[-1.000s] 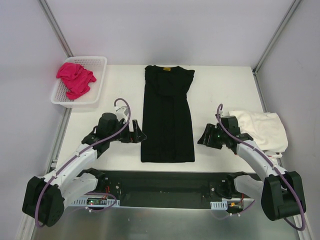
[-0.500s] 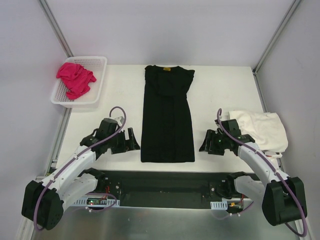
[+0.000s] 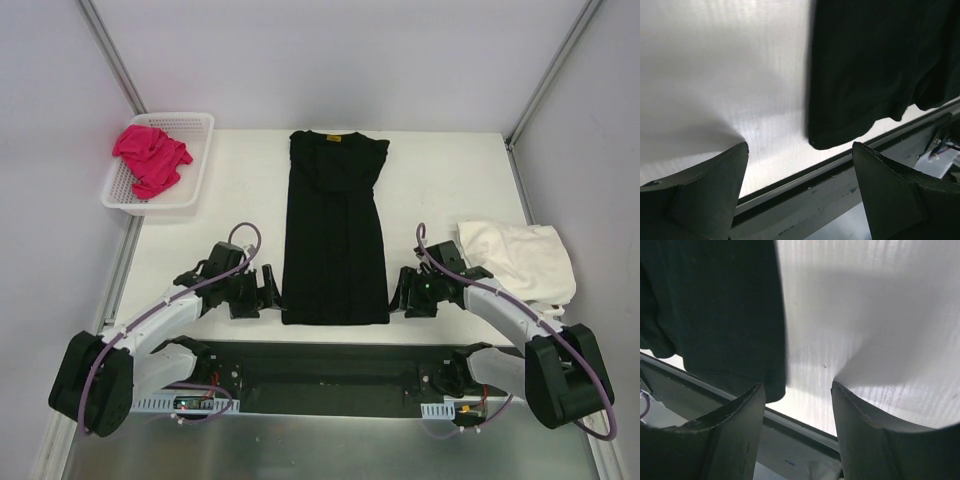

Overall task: Fold and stack the t-shirts
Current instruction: Grab the bottom of the folded rectangular tshirt with both arms

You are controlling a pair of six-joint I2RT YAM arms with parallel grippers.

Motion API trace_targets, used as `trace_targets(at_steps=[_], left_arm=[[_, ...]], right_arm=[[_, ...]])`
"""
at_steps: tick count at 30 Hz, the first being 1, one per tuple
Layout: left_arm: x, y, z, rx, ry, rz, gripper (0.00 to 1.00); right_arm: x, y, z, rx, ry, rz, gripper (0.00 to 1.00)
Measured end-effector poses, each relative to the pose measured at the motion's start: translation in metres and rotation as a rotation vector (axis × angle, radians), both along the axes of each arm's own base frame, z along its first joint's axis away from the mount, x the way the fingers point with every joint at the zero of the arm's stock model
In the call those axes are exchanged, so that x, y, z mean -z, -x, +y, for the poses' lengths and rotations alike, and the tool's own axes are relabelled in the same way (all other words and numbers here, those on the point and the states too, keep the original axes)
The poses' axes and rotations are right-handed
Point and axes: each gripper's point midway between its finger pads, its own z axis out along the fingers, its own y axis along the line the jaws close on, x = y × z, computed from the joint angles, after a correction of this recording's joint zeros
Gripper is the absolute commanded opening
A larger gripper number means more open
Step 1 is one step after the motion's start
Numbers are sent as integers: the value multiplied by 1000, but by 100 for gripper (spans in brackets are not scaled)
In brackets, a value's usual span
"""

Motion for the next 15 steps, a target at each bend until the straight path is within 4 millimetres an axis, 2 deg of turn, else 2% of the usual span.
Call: trace_targets(at_steps=[5, 15], left_arm=[[0, -4, -17, 39, 76, -6, 83], [-2, -16, -36, 72, 172, -33, 81]], right_arm=[[-1, -2, 6, 0, -20, -7, 58], [-1, -10, 21, 11, -80, -4, 57]])
